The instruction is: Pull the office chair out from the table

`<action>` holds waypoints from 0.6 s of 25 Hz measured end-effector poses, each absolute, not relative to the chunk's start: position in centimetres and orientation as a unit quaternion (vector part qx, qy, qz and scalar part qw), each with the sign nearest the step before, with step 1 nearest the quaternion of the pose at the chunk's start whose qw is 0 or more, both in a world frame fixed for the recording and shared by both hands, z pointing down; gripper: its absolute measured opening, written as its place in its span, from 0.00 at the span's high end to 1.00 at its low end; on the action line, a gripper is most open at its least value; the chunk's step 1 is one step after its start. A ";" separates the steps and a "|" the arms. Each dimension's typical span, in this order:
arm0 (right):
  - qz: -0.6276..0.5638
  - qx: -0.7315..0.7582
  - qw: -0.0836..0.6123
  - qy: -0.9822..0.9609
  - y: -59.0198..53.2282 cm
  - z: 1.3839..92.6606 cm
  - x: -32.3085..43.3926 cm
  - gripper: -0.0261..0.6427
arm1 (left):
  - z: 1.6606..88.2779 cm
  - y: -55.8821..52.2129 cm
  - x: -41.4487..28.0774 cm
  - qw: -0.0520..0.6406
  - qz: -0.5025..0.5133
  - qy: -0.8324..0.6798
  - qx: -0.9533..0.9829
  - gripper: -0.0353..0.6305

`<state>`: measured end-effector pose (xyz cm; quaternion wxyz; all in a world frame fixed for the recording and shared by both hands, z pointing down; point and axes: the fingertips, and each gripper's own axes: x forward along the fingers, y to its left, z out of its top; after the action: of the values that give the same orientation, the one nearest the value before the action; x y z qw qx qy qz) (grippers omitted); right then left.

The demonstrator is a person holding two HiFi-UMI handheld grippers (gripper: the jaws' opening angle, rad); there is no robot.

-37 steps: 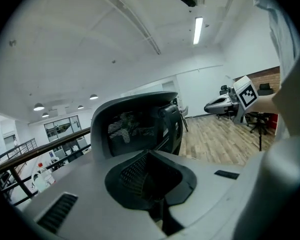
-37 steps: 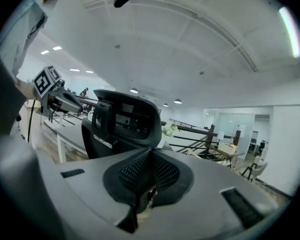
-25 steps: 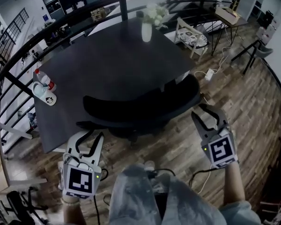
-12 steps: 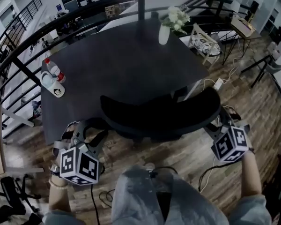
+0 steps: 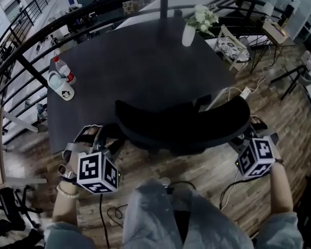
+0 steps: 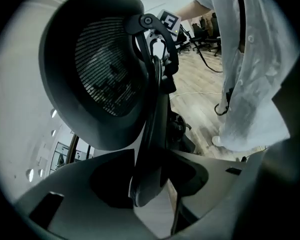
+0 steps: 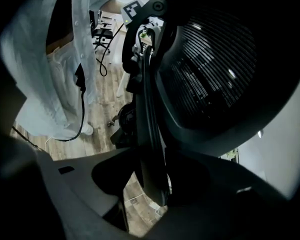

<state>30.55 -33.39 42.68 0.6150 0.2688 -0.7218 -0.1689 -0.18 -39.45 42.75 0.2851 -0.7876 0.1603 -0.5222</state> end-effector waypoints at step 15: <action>-0.193 0.249 0.613 -0.725 -33.8 42.9 31.2 0.73 | 43.9 -39.8 0.5 0.327 -0.543 0.181 -0.752 0.67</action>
<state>31.22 -33.80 42.92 0.6131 0.2486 -0.7247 -0.1926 0.45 -39.83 43.87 0.3266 -0.7521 0.1814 -0.5429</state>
